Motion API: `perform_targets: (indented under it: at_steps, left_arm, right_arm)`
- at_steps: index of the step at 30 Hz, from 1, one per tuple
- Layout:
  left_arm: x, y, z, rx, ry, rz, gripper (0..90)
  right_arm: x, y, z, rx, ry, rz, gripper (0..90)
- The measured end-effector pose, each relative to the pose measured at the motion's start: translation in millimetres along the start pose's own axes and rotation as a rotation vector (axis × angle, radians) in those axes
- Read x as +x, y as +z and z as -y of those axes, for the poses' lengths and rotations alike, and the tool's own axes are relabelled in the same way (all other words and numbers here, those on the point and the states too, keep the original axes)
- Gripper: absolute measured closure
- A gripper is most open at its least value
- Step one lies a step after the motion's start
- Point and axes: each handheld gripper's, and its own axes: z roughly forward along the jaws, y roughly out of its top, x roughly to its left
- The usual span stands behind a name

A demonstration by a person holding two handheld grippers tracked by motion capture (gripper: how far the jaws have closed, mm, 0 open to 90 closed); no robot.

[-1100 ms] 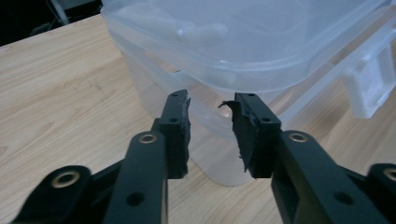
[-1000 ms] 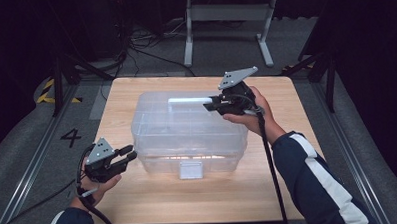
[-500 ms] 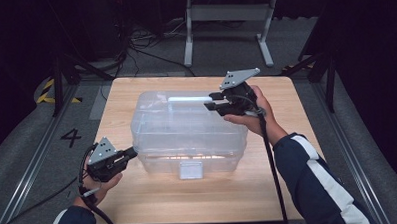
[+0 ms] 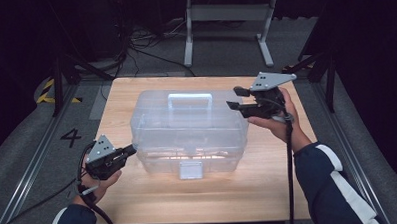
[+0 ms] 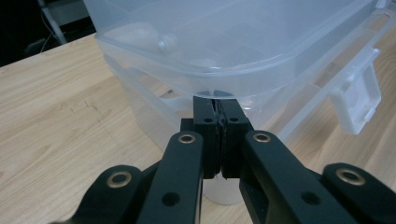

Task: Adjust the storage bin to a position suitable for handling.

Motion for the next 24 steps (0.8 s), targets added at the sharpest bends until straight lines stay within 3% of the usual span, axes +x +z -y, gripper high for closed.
perform_targets:
  at_steps: [5,12,16,24]
  left_arm:
    - [1.2,-0.9,-2.1,-0.006,0.002,0.002,88.4]
    - [2.1,-1.6,-4.7,-0.013,0.007,0.003,88.4]
    - [2.5,-1.9,-6.1,-0.019,0.006,0.000,88.5]
    - [4.0,-3.0,-9.6,-0.032,0.002,0.001,88.5]
  right_arm:
    - [-8.5,-22.5,20.9,-0.016,0.019,0.044,50.4]
    - [-12.0,-38.1,53.4,-0.002,0.049,0.075,50.3]
    - [-11.7,-38.8,76.1,0.015,0.071,0.082,50.1]
    - [-0.2,-28.7,110.8,0.052,0.072,0.045,47.8]
